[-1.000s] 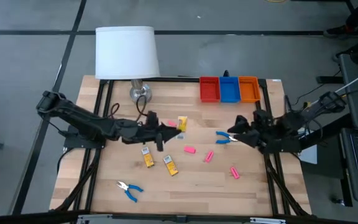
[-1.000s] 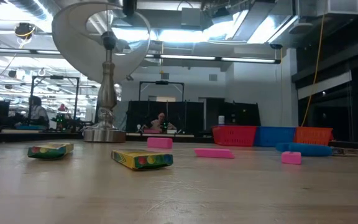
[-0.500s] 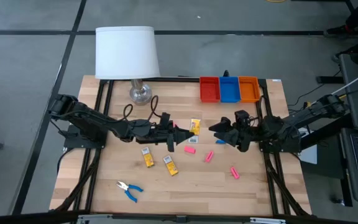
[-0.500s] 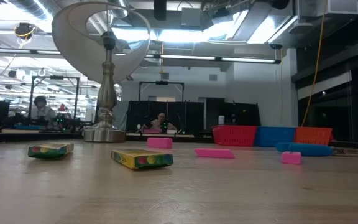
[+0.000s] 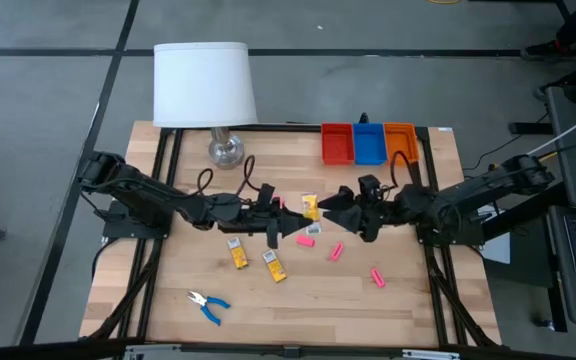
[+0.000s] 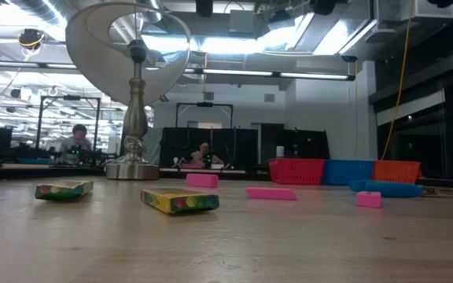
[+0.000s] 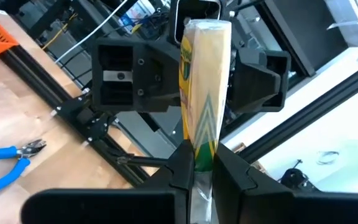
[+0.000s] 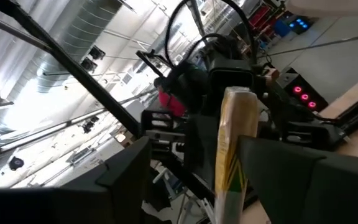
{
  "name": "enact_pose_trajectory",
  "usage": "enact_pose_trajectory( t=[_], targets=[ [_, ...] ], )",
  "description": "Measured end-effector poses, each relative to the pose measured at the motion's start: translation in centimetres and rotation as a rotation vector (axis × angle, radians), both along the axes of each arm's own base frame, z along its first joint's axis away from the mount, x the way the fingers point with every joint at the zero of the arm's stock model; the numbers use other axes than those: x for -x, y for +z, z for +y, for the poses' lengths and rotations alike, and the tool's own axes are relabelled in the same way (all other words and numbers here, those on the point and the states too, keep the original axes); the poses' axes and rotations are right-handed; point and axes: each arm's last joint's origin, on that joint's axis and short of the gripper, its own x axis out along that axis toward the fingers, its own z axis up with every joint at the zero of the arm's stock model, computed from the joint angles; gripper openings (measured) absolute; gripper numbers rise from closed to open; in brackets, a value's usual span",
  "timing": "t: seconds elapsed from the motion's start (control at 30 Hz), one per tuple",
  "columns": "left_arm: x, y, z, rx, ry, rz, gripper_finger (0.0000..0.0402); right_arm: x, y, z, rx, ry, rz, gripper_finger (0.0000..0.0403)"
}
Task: Pick & Place School Supplies
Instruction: Put the top crayon box into the orange bin
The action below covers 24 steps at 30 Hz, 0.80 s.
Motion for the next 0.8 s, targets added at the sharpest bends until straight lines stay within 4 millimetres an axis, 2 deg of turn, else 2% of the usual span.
enact_pose_trajectory(
  t=[0.47,0.67,0.8],
  targets=[
    [0.1,-0.2,-0.3,-0.011,0.001,0.030,0.0027,-0.1,-0.2,0.0,0.000,-0.014,0.025,0.0242],
    [1.5,0.9,-1.2,-0.037,0.070,0.041,0.0027,0.5,-0.1,-0.6,0.033,-0.123,0.071,0.0242],
    [1.9,1.0,-1.5,-0.041,0.074,0.065,0.0027,0.4,-0.5,-0.7,0.038,-0.097,0.106,0.0242]
  ],
)
